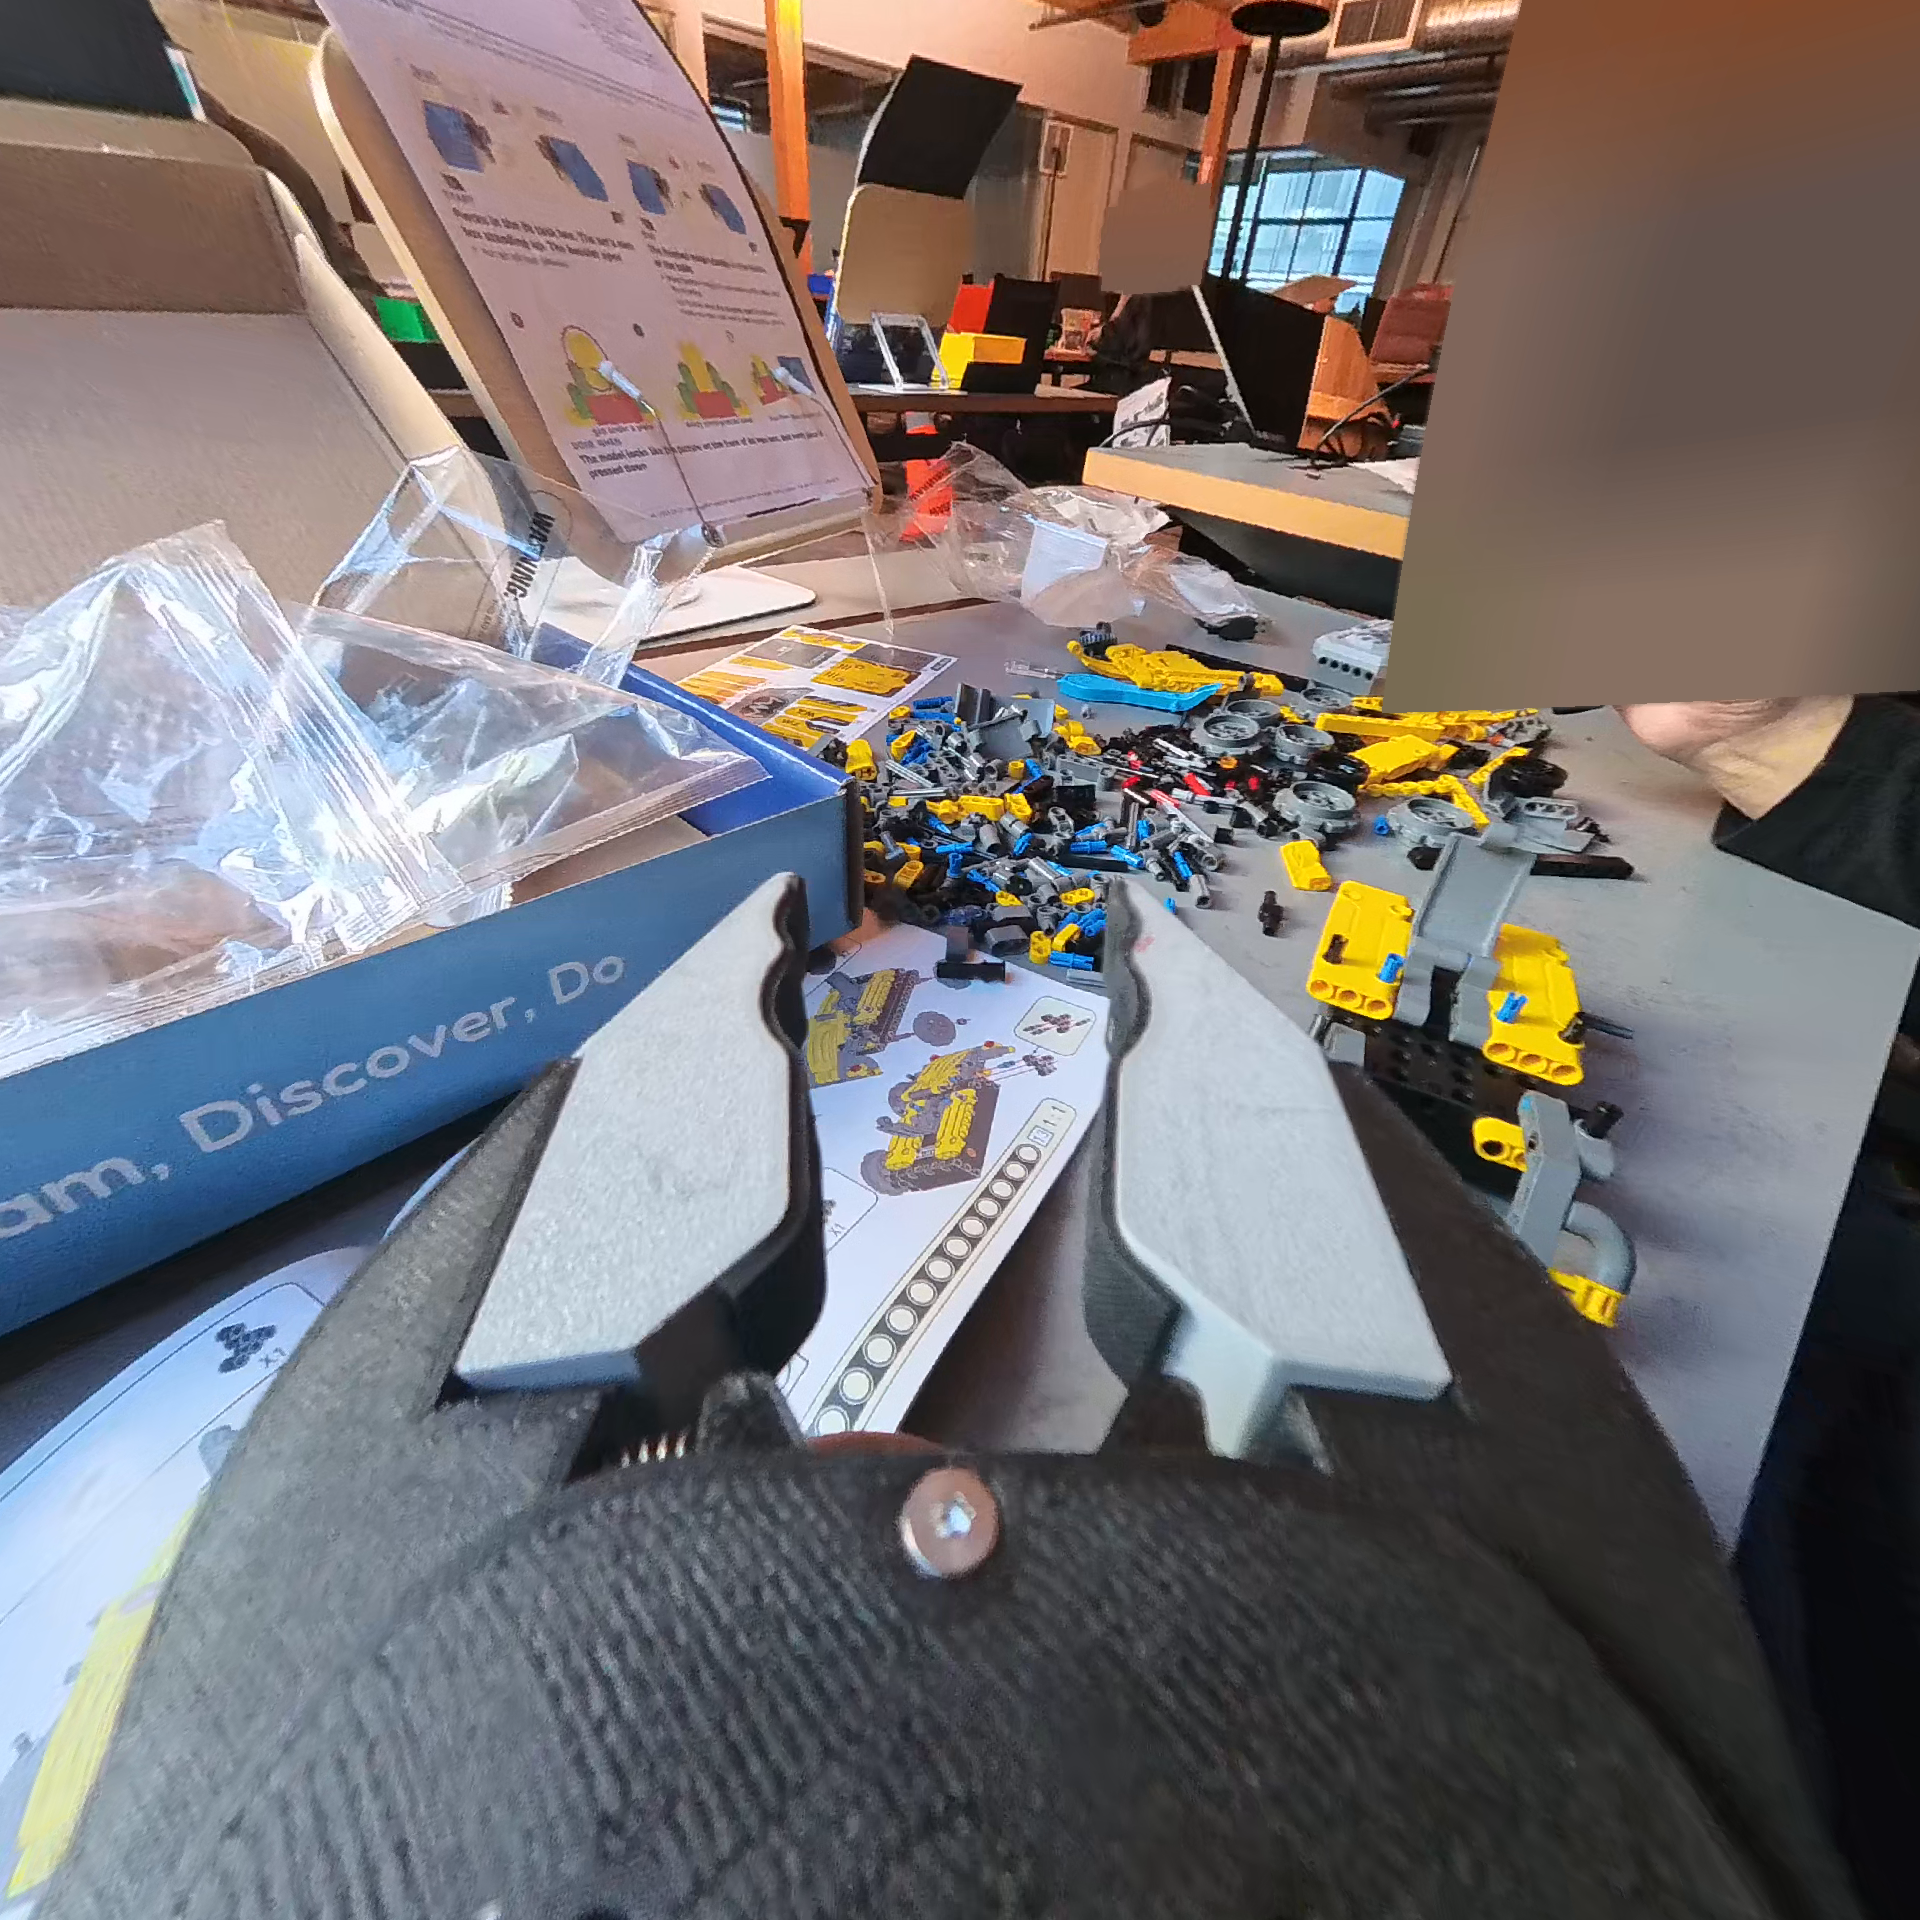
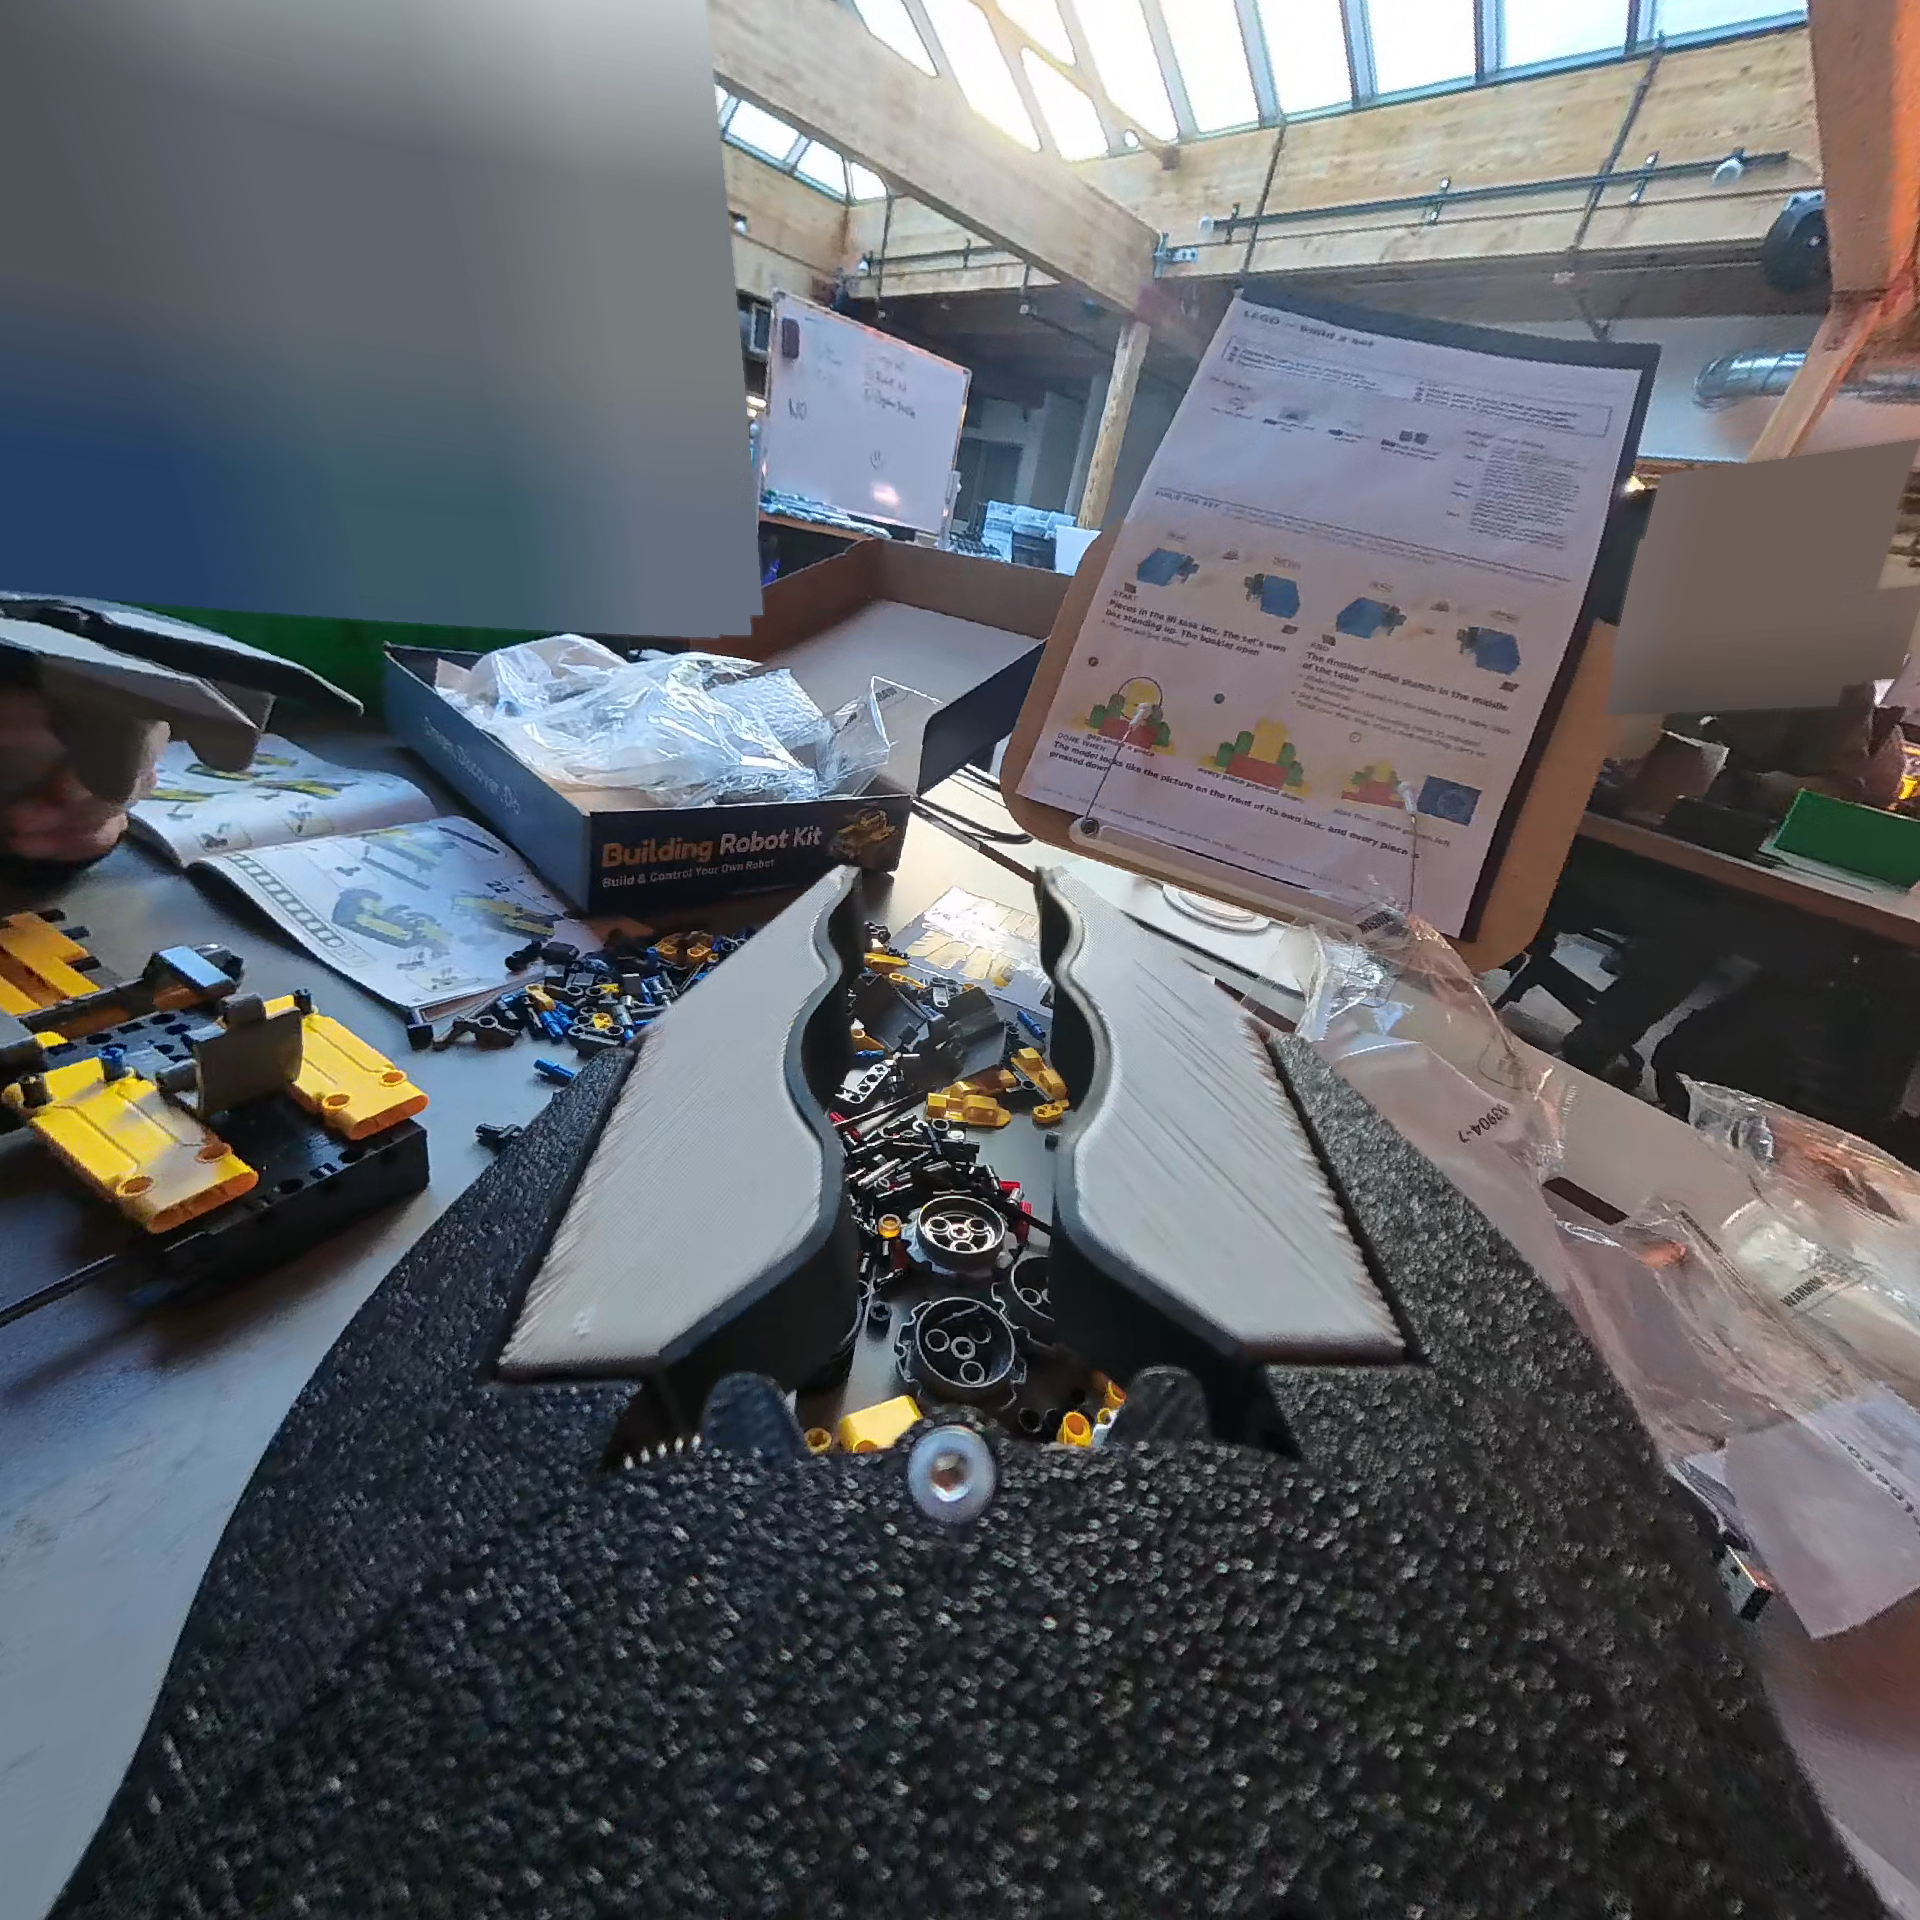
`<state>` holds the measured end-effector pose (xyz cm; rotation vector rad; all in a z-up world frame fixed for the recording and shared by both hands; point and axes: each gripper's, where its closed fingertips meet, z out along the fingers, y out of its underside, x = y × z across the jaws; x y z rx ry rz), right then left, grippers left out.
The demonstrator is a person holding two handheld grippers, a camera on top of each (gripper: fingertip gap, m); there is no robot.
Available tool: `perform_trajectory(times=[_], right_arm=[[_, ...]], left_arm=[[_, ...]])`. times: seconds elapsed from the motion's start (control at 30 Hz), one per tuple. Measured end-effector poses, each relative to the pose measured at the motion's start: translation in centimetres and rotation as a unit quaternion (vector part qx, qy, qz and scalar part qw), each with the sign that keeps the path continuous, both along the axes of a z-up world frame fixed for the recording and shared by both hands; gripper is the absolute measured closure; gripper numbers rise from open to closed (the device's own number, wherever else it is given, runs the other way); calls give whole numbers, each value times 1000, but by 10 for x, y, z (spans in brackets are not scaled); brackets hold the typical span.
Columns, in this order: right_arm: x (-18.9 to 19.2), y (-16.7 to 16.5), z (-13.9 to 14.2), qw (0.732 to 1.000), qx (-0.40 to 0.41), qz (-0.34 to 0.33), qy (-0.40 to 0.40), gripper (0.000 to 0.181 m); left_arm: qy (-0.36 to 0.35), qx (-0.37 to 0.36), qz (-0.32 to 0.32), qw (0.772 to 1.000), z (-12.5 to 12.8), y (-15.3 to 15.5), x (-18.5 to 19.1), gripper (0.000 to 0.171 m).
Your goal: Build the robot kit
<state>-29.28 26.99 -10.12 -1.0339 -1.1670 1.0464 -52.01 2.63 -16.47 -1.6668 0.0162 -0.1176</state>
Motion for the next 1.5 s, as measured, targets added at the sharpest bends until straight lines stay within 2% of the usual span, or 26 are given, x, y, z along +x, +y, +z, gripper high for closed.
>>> perform_trajectory(times=[0.2, 0.33, 0.6, 0.9, 1.0, 1.07, 1.1, 1.13, 1.17, 1.2, 1.27, 1.33, 1.5], right_arm=[[-6, -6, -8, 1000, -5, 17, -14, 150], [-3, -14, -5, 999, -12, 40, -5, 166], [4, -11, 1, 999, -25, 40, 9, 161], [0, -12, -7, 998, -34, 45, -14, 162], [-3, -2, -18, 998, -37, 27, -52, 159], [-1, 0, -18, 996, -49, 16, -76, 142], [2, -7, -17, 995, -42, 23, -88, 147], [6, -21, -21, 993, -35, 43, -108, 160], [9, -38, -28, 988, -36, 73, -135, 175], [12, -55, -38, 981, -43, 96, -162, 181], [20, -75, -68, 965, -50, 98, -238, 178], [34, -80, -95, 948, -41, 63, -309, 163], [62, -84, -124, 920, -87, 22, -383, 154]], left_arm=[[5, 3, -6, 1000, 0, -1, 3, 119], [9, 3, -3, 1000, 1, -1, 3, 121], [5, -2, -1, 1000, -1, 0, 1, 121], [17, -10, -16, 1000, -3, 2, 7, 121], [31, -14, -22, 999, -5, 3, 11, 121], [30, -12, -26, 999, -4, 3, 12, 121], [28, -11, -30, 999, -4, 2, 12, 121], [25, -10, -34, 999, -4, 2, 13, 122], [22, -10, -35, 999, -3, 2, 13, 123], [20, -10, -36, 999, -4, 2, 12, 123], [19, -10, -36, 999, -4, 2, 12, 124], [21, -7, -36, 999, -3, 2, 13, 124], [22, -4, -41, 999, -2, 1, 15, 124]])
